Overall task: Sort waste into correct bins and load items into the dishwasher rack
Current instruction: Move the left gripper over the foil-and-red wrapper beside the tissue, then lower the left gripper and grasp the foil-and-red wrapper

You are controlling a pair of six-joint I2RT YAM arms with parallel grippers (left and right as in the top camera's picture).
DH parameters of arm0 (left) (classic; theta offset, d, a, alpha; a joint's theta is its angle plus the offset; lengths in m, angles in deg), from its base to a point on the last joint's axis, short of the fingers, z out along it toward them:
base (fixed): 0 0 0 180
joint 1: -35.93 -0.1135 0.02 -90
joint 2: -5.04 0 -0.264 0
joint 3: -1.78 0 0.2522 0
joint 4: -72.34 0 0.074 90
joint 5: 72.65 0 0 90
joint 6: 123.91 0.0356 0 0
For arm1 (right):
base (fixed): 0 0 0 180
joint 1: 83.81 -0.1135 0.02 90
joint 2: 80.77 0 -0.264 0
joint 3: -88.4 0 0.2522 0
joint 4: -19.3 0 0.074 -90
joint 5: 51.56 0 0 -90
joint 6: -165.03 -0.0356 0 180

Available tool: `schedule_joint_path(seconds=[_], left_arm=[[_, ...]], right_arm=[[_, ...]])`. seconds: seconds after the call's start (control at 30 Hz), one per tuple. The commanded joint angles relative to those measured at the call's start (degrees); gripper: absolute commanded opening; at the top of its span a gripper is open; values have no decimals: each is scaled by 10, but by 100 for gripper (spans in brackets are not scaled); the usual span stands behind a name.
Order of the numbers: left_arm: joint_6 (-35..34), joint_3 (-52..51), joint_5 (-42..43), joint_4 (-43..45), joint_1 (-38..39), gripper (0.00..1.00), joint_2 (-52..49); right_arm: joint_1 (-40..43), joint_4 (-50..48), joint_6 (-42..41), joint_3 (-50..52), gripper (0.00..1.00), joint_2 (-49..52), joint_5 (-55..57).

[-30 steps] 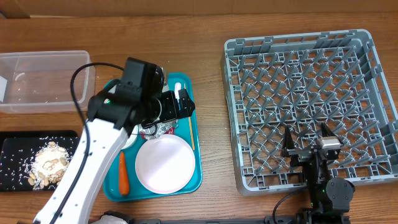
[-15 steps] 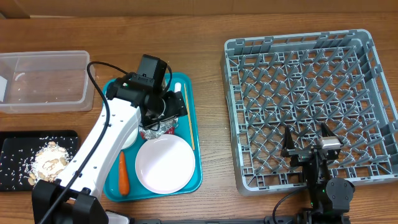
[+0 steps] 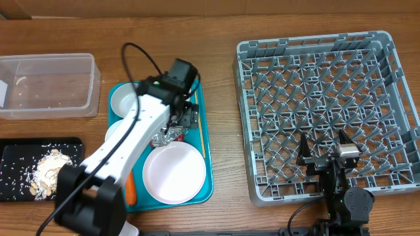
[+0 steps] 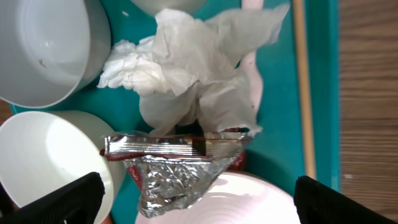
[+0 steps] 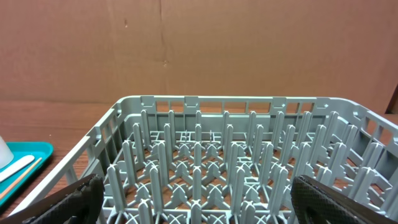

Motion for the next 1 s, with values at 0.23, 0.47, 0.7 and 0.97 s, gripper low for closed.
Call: schedule_joint_path(seconds=[0.23, 0.47, 0.7, 0.97], left_arm=[[120, 9, -50, -18, 12, 100, -46], [194, 9, -41, 3, 12, 100, -68], [218, 8, -43, 3, 12, 100, -97], [218, 8, -43, 15, 11, 94, -99]], right_arm=[[3, -2, 0, 6, 100, -6, -3], [3, -2, 0, 6, 100, -6, -3], [3, -2, 0, 6, 100, -6, -3], [3, -2, 0, 6, 100, -6, -3]])
